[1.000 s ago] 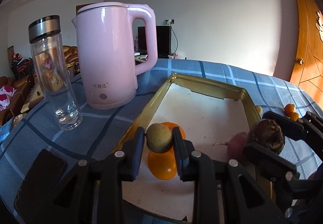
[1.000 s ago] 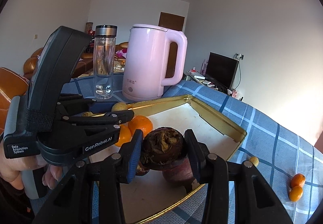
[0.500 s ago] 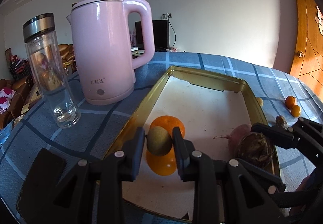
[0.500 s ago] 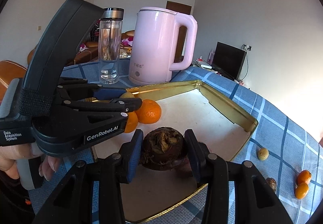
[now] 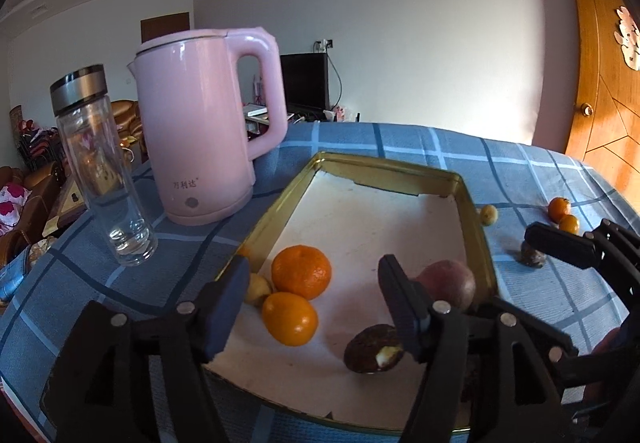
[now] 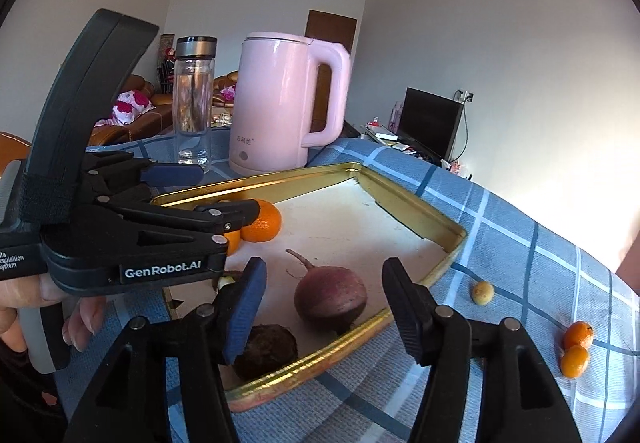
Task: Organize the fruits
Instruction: 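Open both tools to drop the tan and brown fruits into the tray, then move both open tools back toward the remaining fruits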
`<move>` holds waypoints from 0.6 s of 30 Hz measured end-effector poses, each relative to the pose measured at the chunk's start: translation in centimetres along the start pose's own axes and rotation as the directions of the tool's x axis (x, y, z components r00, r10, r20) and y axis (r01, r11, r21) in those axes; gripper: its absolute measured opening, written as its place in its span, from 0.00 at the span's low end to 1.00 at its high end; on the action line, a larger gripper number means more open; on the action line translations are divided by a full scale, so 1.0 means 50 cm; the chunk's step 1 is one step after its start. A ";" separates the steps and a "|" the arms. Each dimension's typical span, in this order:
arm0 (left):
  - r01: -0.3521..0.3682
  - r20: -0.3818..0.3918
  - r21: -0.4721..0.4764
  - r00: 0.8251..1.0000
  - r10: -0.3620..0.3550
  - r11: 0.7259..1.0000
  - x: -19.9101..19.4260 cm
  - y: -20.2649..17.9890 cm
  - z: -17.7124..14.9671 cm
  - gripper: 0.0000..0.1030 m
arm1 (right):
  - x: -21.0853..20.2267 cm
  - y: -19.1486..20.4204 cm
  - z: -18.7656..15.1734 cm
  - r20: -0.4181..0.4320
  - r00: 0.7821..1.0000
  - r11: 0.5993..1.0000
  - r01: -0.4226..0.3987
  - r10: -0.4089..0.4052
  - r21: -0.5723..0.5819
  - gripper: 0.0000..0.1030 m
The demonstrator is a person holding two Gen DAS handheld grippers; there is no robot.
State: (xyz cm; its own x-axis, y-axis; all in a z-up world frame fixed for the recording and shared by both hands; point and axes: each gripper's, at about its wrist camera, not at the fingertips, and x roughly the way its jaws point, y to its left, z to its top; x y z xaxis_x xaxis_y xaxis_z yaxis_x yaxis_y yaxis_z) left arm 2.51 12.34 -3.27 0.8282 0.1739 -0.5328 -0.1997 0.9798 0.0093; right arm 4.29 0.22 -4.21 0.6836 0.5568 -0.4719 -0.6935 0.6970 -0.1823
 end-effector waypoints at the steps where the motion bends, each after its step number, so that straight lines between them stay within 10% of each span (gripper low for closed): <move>1: 0.009 0.012 0.007 1.000 -0.009 1.000 -0.012 -0.010 0.007 0.70 | -0.012 -0.012 0.002 0.004 1.000 1.000 0.011 -0.011 0.007 0.60; 10: 0.108 0.082 0.129 0.989 -0.119 0.986 -0.079 -0.150 0.077 0.88 | -0.111 -0.178 0.001 0.024 0.977 0.969 0.205 -0.211 0.138 0.69; 18: 0.149 0.016 0.190 0.988 -0.154 0.971 0.003 -0.287 0.098 0.91 | -0.130 -0.360 -0.061 -0.082 0.917 0.854 0.394 -0.390 0.341 0.69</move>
State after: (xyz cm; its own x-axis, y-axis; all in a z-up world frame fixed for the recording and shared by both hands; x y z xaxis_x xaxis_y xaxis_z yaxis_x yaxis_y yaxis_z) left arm 8.05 -1.23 0.67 0.8574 0.0221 -0.5141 0.0285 0.9955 0.0903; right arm 11.66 -17.33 -0.49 0.8789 0.2019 -0.4321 -0.2456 0.9682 -0.0473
